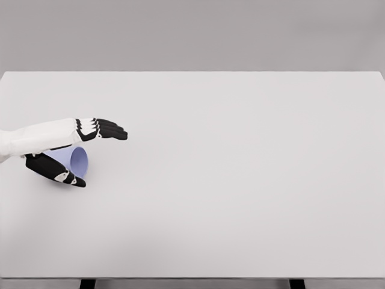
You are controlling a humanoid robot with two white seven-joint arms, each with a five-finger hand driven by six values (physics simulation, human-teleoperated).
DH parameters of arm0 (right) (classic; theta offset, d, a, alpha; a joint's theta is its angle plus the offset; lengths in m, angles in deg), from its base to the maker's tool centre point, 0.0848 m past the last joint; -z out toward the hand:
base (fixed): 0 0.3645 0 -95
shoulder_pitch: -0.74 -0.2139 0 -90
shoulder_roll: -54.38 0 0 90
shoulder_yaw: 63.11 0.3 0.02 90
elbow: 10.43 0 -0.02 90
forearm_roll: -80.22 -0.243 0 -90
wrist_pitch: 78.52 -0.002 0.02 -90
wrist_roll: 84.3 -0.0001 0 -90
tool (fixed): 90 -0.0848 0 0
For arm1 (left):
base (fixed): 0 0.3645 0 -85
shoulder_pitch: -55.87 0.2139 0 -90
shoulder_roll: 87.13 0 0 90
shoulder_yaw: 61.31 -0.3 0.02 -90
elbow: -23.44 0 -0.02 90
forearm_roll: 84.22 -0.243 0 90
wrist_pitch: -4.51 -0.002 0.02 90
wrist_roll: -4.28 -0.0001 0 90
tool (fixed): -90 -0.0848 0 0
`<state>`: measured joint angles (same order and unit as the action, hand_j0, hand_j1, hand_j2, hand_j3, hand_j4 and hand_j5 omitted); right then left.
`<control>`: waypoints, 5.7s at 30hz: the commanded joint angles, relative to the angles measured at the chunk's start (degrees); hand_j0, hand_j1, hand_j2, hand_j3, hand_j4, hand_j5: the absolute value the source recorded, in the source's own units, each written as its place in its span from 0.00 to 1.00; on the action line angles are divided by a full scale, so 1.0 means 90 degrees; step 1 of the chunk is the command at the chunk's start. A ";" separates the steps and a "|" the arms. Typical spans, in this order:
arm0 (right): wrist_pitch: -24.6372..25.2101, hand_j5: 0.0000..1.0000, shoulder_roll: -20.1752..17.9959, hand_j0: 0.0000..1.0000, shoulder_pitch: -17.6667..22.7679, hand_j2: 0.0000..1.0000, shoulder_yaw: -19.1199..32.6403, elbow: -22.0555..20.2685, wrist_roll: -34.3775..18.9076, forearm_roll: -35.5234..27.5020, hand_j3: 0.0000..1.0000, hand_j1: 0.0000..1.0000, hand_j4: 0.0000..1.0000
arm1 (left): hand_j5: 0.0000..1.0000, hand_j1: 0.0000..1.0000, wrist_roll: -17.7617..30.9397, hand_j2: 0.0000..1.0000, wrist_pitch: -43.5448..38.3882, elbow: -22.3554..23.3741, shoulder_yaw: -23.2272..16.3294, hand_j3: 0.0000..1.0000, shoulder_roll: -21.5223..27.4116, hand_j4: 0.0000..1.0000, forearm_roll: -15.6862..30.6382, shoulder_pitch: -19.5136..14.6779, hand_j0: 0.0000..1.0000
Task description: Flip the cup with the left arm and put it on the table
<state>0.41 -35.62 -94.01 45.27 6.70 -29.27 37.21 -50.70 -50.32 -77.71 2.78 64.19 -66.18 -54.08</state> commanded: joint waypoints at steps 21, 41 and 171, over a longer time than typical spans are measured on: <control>0.0019 1.00 0.0000 1.00 0.0010 1.00 -0.0012 0.0010 -0.0003 0.0003 1.00 1.00 1.00 | 1.00 1.00 -0.0003 1.00 -0.0018 -0.0001 -0.0002 1.00 0.0941 1.00 0.1238 0.0273 1.00; 0.0019 1.00 0.0000 1.00 0.0010 1.00 -0.0012 0.0001 -0.0003 0.0003 1.00 1.00 1.00 | 1.00 1.00 -0.0454 1.00 -0.2364 0.0008 0.0311 1.00 0.0785 1.00 0.0720 0.0850 1.00; 0.0019 1.00 0.0000 1.00 0.0000 1.00 -0.0012 0.0001 -0.0003 0.0003 1.00 1.00 1.00 | 0.63 0.63 -0.1577 0.63 -0.1212 0.1483 -0.0627 0.63 -0.1735 0.63 0.4236 0.1074 0.63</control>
<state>0.61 -35.62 -94.01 45.17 6.75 -29.27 37.21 -64.91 -61.15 -64.83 -2.88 49.18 -28.77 -44.42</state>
